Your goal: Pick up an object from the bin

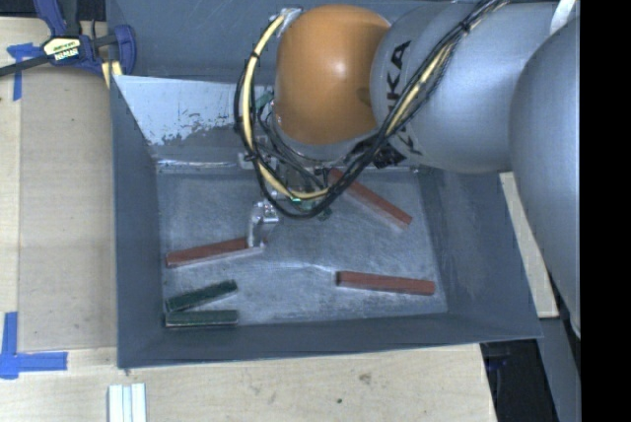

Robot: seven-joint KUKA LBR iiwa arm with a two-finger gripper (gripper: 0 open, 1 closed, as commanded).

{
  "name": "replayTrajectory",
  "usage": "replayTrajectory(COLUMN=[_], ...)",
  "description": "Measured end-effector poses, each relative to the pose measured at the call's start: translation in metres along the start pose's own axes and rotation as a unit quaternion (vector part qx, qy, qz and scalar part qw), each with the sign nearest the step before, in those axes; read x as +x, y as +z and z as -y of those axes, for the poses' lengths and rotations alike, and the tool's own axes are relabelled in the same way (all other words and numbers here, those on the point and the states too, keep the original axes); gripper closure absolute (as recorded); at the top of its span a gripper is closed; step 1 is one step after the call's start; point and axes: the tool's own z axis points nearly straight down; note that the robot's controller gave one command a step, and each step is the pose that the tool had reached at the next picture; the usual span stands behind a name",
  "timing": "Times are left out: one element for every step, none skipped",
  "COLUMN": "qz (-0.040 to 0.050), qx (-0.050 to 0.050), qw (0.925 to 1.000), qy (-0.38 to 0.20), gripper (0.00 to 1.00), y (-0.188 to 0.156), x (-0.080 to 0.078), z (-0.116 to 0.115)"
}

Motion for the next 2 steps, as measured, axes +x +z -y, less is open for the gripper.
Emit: replayTrajectory(qz=[0.0041,0.0089], qx=[-0.001,-0.002], qw=[1.0000,0.9990], qy=[0.001,0.043], gripper=[0.00,1.00], y=[-0.004,0.098], x=[-0.002,0.031], z=[0.001,-0.026])
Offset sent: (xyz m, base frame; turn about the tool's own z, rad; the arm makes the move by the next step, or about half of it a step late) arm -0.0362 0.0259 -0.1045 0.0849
